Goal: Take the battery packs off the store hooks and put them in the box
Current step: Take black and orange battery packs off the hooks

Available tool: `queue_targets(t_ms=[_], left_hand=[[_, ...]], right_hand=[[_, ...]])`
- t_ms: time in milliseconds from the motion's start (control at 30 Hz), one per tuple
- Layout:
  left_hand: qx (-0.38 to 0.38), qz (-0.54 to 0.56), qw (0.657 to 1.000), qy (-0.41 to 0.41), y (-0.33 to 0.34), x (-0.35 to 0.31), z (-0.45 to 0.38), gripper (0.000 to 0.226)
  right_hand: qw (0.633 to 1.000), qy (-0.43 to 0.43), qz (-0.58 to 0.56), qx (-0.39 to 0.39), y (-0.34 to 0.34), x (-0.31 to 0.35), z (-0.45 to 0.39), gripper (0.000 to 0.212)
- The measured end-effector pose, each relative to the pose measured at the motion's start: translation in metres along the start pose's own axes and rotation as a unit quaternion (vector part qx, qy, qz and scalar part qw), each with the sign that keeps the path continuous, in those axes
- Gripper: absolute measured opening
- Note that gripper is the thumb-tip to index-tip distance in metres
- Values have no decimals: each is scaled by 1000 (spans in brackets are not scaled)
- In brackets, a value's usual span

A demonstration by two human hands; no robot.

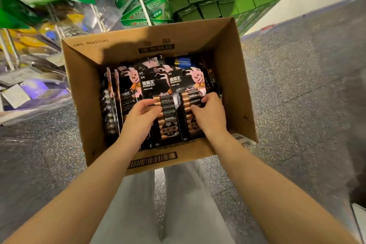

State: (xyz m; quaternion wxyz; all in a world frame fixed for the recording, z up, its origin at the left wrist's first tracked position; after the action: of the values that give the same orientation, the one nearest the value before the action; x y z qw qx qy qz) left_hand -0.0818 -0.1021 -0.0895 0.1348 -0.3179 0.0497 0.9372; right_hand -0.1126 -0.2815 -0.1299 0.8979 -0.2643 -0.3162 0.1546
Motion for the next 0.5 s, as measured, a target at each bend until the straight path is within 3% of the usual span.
queue_targets(t_ms=[100,233,500], left_hand=[[-4,-3,1000,-2,-4,2,-3,22],[9,-4,1000,-1,-9,1,-4,23],[24,-37,999,14,-24,0,-4,28]], right_hand=[[999,-21,-39,4,-1,1,1,38],[997,19,-50,52,-9,6,-7,62],[988,-20,-144,57,-24,18,-2,29]])
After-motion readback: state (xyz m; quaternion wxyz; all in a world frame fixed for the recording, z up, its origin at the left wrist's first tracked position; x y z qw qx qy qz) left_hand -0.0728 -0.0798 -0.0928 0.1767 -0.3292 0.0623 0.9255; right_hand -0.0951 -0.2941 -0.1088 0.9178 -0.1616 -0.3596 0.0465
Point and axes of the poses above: each hand's wrist, its own z-axis away from the middle knuckle, its own y-axis out of the palm, x = y × z, the point moved 1 cm from there along -z, towards the middle knuckle, and after that the axes turned 7 degrees about x, right-handed, at the moved point
